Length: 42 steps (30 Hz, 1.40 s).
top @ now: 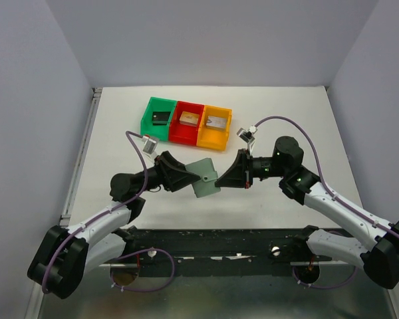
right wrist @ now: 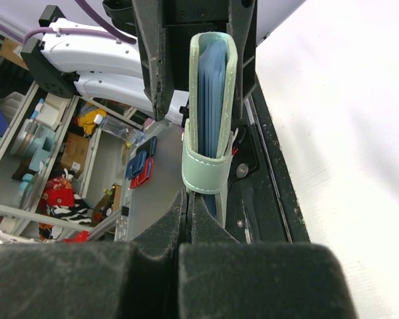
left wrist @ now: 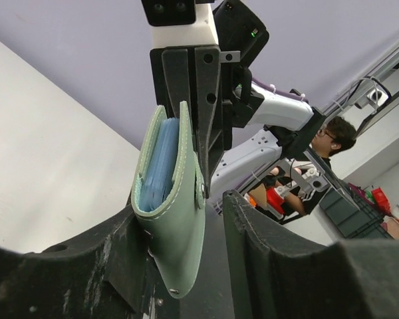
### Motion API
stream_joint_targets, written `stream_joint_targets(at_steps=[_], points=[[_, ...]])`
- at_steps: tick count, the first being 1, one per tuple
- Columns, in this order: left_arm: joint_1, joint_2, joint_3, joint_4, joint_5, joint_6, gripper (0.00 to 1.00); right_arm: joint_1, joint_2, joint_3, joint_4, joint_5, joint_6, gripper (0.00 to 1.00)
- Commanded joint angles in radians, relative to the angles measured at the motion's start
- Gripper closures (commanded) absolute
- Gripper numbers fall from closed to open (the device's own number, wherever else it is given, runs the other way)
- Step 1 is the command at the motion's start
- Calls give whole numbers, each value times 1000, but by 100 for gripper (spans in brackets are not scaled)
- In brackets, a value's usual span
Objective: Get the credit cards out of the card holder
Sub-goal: Pick up the card holder from the center of the board, then open the card holder.
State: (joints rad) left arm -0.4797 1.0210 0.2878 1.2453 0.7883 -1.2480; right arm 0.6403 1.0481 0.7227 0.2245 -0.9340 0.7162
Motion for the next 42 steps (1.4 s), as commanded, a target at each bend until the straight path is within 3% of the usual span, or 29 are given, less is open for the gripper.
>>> stream_joint_targets(at_steps=[1, 9, 24, 28, 31, 34, 37, 42], points=[[4, -41, 21, 6, -17, 28, 46, 5, -8, -16, 24, -16, -21, 100], [18, -68, 22, -44, -21, 47, 48, 5, -2, -11, 16, -15, -29, 100], [23, -58, 20, -52, -21, 48, 73, 5, 9, 15, -95, 3, -92, 99], [24, -65, 33, -87, -18, 58, 76, 5, -17, 55, -256, 70, -158, 57], [24, -81, 50, -142, -15, 76, 76, 5, -57, 93, -385, 145, -218, 39], [24, -110, 85, -262, -20, 116, 82, 5, -108, 153, -545, 243, -297, 35], [21, -136, 148, -458, -53, 185, 99, 16, -155, 233, -703, 387, -371, 34], [-65, -171, 328, -979, -301, 332, 100, 168, -143, 409, -904, 816, -481, 35]])
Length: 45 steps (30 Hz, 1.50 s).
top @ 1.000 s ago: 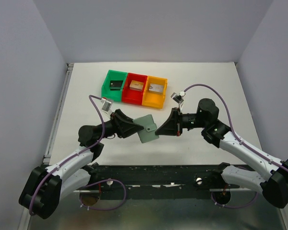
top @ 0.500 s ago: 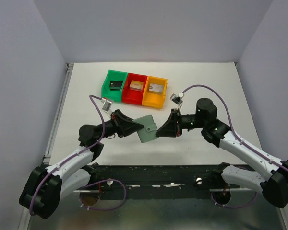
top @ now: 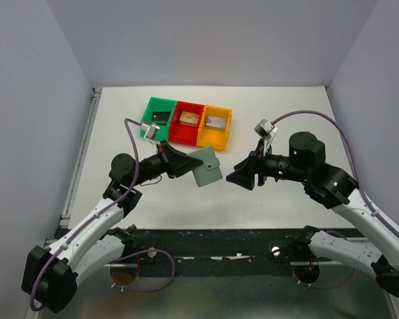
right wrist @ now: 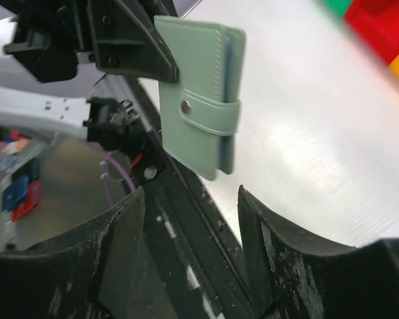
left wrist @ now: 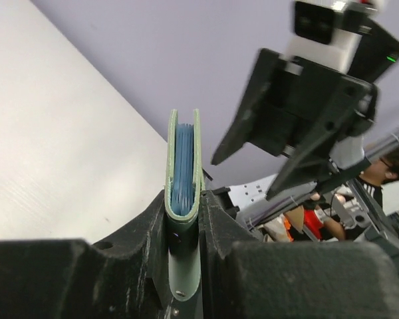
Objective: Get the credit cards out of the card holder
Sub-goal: Open the card holder.
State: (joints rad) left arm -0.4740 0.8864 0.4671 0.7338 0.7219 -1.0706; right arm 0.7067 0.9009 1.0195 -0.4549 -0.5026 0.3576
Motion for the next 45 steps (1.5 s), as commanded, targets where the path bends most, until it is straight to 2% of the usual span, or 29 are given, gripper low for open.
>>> stream_joint_targets(at_steps=[1, 4, 9, 12, 16, 21, 37, 45], points=[[-106, -32, 189, -591, -333, 168, 100, 140, 13, 131, -235, 462, -129, 35], [-172, 14, 289, -784, -490, 118, 100, 227, 42, 148, -219, 677, -137, 37], [-244, 91, 421, -1009, -622, -8, 100, 376, 141, 206, -225, 1031, -172, 39], [-259, 120, 485, -1086, -636, -44, 100, 424, 158, 206, -183, 1110, -210, 39], [-265, 163, 565, -1171, -641, -80, 100, 433, 179, 202, -154, 1112, -243, 37], [-282, 180, 590, -1186, -656, -100, 100, 445, 188, 186, -105, 1067, -249, 33], [-304, 201, 601, -1159, -639, -114, 100, 453, 273, 195, -79, 949, -207, 35], [-314, 192, 597, -1145, -635, -115, 100, 453, 311, 197, -85, 964, -189, 38]])
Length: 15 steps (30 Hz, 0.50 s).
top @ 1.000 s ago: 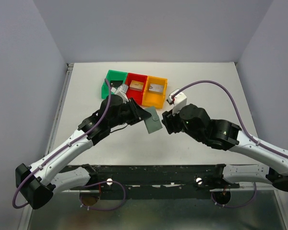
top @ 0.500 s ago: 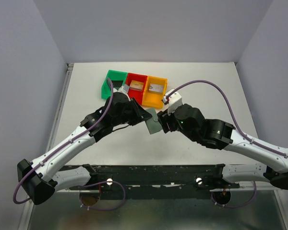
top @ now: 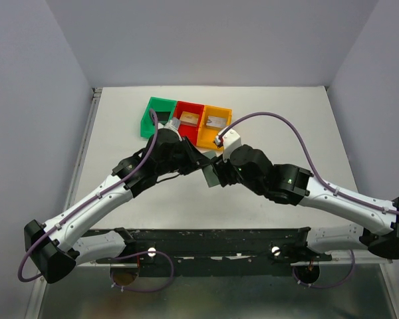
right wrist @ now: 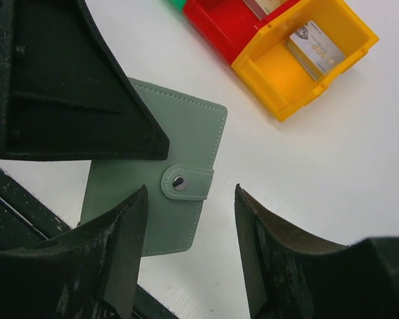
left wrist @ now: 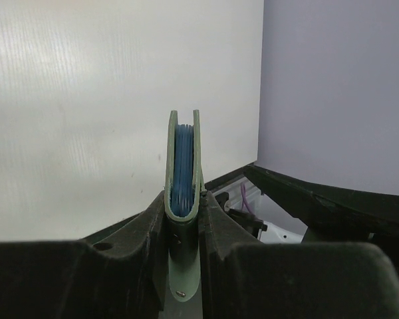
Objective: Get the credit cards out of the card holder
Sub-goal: Open the card holder.
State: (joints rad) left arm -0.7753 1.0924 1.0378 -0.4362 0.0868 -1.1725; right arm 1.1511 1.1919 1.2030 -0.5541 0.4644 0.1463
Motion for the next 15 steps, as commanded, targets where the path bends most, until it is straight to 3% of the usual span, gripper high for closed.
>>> stream_joint_targets(at_steps=[1, 15], points=[[-13, -17, 25, 27, 1, -15, 100, 9, 26, 15, 8, 3, 21, 39], [-27, -39, 5, 57, 8, -29, 100, 7, 81, 30, -33, 60, 41, 59]])
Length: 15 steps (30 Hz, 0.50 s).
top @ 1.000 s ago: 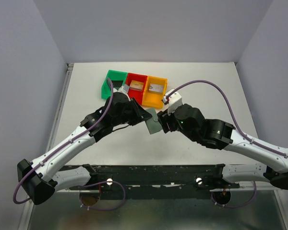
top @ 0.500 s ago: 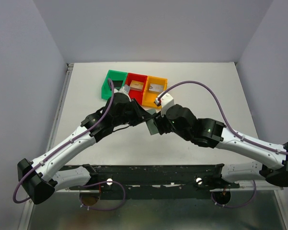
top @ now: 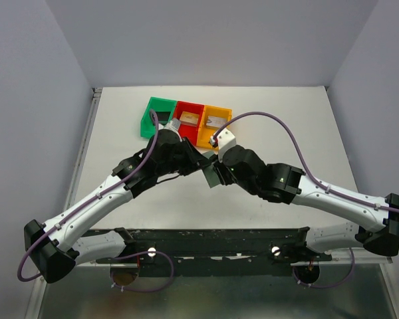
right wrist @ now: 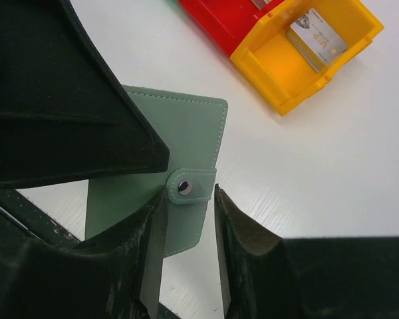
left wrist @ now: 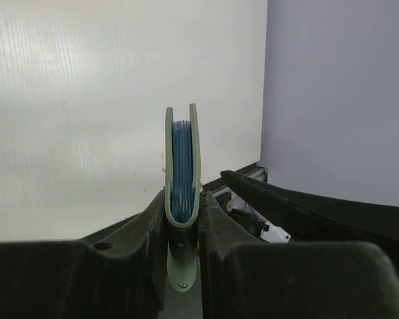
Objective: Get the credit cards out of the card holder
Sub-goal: Open the card holder.
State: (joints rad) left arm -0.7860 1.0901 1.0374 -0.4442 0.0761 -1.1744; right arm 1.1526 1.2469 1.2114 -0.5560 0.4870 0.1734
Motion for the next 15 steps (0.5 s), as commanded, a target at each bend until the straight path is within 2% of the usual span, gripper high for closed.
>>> stream_joint_targets(at_steps=[1, 15], points=[[-19, -38, 6, 68, 19, -28, 100, 6, 28, 22, -35, 41, 17, 61], [-29, -47, -13, 81, 24, -19, 100, 7, 37, 25, -50, 61, 23, 86]])
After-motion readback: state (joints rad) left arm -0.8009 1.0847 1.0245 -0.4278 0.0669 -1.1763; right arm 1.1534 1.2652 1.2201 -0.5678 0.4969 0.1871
